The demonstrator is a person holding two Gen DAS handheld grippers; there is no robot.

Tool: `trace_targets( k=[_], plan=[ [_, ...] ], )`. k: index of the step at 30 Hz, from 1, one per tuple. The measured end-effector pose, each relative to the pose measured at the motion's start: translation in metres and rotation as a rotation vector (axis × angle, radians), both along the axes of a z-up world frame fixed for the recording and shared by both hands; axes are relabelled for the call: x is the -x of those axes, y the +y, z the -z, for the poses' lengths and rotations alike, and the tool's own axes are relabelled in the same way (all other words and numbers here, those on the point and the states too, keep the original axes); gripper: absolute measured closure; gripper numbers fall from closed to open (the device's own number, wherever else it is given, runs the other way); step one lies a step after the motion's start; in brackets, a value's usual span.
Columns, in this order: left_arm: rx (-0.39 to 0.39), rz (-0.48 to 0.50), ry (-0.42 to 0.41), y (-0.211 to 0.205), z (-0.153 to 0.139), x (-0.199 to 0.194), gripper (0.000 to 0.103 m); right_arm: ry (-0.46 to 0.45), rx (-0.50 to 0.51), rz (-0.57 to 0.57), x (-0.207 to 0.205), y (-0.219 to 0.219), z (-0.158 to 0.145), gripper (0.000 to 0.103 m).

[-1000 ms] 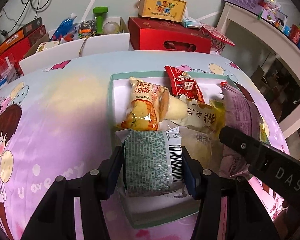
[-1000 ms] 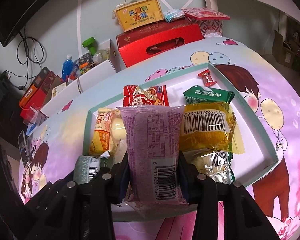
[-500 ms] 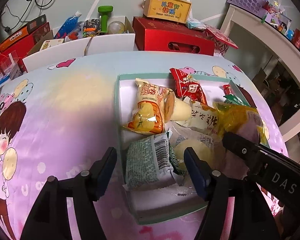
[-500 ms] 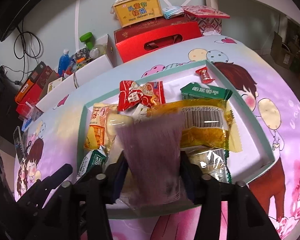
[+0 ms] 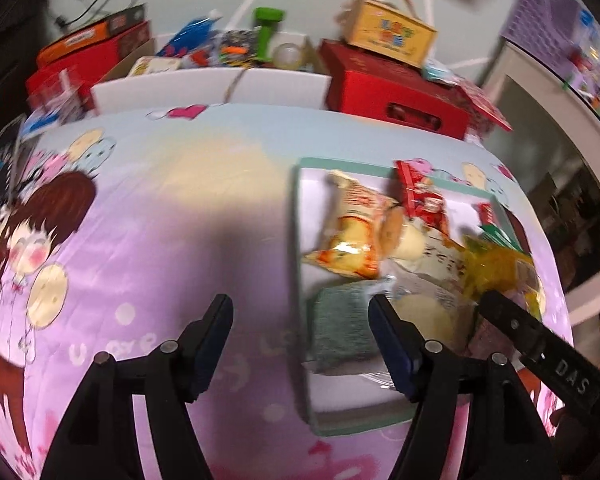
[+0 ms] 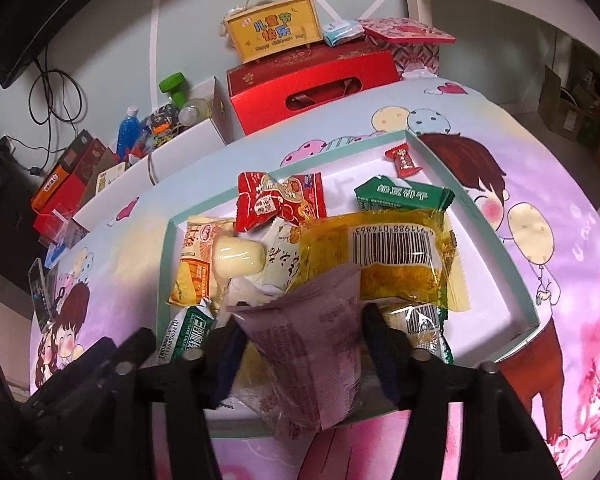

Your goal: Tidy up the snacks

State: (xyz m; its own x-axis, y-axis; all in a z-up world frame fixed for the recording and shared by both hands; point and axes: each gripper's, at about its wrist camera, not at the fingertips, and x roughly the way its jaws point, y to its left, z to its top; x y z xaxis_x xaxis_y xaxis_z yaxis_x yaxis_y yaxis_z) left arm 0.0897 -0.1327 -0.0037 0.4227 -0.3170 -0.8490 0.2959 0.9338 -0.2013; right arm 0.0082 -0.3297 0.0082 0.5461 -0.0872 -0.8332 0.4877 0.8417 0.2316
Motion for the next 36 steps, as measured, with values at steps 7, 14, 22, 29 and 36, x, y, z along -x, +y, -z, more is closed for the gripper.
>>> trace_targets(
  k=[7, 14, 22, 29, 36],
  plan=[
    [-0.025, -0.126, 0.056, 0.024, 0.014, -0.010, 0.013, 0.007, 0.009, -0.020, -0.003, 0.004, 0.006, 0.013],
    [-0.045, -0.172, 0.047, 0.034, 0.017, -0.011, 0.009, -0.005, 0.027, -0.024, -0.004, 0.004, 0.007, 0.000],
    [-0.060, -0.186, 0.054, 0.037, 0.022, -0.014, 0.009, -0.020, 0.040, -0.039, -0.005, 0.008, 0.006, 0.000],
    [-0.064, -0.181, 0.053, 0.037, 0.021, -0.013, 0.009, -0.025, 0.046, -0.039, -0.004, 0.007, 0.005, 0.000],
    [-0.069, -0.182, 0.033, 0.040, 0.015, -0.011, 0.009, -0.027, 0.064, -0.042, -0.004, 0.008, 0.001, 0.000]
  ],
)
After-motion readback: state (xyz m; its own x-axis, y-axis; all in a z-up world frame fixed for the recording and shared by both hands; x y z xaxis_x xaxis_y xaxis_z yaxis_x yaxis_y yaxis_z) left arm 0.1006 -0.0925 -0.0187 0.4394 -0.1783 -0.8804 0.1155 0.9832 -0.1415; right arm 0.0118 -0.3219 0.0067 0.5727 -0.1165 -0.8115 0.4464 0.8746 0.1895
